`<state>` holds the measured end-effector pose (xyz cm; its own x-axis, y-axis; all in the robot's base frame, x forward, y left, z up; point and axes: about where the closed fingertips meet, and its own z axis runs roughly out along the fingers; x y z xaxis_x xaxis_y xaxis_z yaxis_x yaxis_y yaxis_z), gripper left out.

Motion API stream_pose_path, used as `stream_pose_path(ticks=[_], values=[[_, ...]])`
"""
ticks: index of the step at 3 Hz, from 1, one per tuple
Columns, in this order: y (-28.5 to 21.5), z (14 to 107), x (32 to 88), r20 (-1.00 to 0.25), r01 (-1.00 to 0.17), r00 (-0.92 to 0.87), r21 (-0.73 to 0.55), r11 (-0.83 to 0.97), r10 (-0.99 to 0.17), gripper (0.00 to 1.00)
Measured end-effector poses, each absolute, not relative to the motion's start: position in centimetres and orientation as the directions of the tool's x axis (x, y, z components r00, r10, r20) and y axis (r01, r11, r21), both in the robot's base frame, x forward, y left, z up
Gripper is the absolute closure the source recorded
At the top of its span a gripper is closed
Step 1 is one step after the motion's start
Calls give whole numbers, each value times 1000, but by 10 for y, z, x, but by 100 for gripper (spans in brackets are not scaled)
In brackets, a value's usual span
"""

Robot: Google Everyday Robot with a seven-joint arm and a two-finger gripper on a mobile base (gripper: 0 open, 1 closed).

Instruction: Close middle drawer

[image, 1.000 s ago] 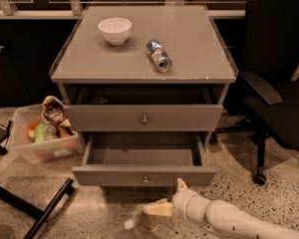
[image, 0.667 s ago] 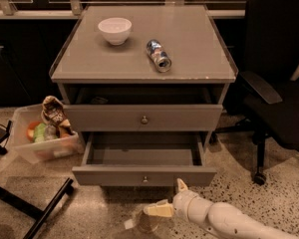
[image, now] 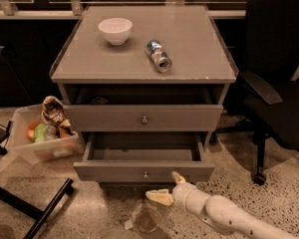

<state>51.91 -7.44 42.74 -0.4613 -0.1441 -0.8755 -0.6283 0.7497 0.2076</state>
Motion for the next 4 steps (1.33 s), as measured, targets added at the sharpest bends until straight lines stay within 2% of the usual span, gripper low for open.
stream_pose_path(ticks=[3, 4], values=[[-73, 415, 621, -880, -605, -444, 159, 780, -166, 88], [-72, 415, 624, -881, -604, -444, 156, 782, -167, 85]])
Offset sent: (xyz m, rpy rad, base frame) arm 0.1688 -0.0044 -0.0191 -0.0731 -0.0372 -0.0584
